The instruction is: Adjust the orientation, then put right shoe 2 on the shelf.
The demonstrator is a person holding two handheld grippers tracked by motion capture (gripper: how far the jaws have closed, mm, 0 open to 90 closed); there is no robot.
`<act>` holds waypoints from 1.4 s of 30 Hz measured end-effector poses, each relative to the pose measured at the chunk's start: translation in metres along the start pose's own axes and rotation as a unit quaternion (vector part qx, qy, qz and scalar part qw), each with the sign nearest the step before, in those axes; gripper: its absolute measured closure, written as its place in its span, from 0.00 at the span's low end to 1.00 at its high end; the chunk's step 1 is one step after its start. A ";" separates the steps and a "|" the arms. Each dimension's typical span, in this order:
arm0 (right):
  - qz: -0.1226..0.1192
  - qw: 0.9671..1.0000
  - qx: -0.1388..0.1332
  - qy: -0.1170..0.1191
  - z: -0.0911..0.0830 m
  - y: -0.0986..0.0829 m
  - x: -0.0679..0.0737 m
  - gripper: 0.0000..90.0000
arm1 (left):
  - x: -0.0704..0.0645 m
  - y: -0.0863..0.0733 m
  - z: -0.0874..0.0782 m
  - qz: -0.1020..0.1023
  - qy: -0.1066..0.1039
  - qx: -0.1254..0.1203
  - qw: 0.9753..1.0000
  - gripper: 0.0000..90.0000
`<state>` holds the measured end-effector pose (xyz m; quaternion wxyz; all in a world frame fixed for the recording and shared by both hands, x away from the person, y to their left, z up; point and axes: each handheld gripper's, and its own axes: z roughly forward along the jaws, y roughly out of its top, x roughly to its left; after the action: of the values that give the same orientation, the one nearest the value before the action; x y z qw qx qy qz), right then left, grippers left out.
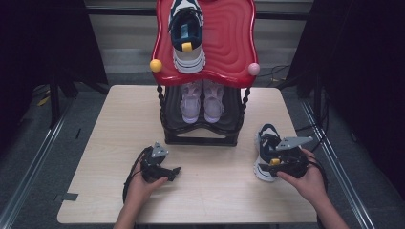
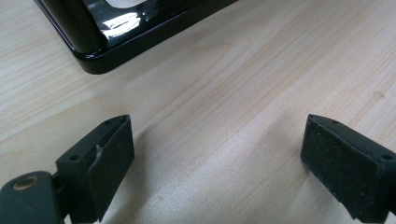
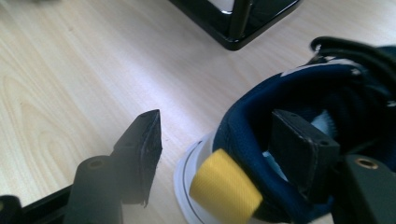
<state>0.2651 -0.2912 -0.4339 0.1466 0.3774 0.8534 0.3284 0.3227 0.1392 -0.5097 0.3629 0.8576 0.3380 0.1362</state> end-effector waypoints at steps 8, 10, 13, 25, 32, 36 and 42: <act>-0.004 1.000 0.005 0.005 0.009 0.003 0.009 0.39 | 0.000 0.000 0.000 0.000 0.000 0.000 1.000 0.10; 0.001 1.000 0.000 0.014 0.009 0.004 0.010 0.40 | 0.000 0.000 0.000 0.000 0.000 0.000 1.000 0.10; 0.002 1.000 0.000 0.018 0.011 0.007 0.012 0.39 | 0.000 0.000 0.000 0.000 0.000 0.000 1.000 0.10; 0.010 0.999 0.002 0.032 0.013 0.016 0.014 0.37 | 0.000 0.000 0.000 0.000 0.000 0.000 1.000 0.10; 0.011 0.999 0.035 0.040 0.011 0.021 0.010 0.38 | 0.000 0.000 0.000 0.000 -0.002 0.000 1.000 0.10; -0.001 0.996 0.077 0.050 0.013 0.028 0.009 0.40 | 0.000 0.000 0.000 0.000 0.000 0.000 1.000 0.10; 0.002 0.992 0.119 0.049 0.015 0.033 0.002 0.42 | 0.000 0.000 0.000 0.000 0.000 0.000 1.000 0.10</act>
<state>0.2891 -0.2666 -0.4228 0.0579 0.3772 0.8917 0.2434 0.3228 0.1393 -0.5097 0.3630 0.8576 0.3382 0.1357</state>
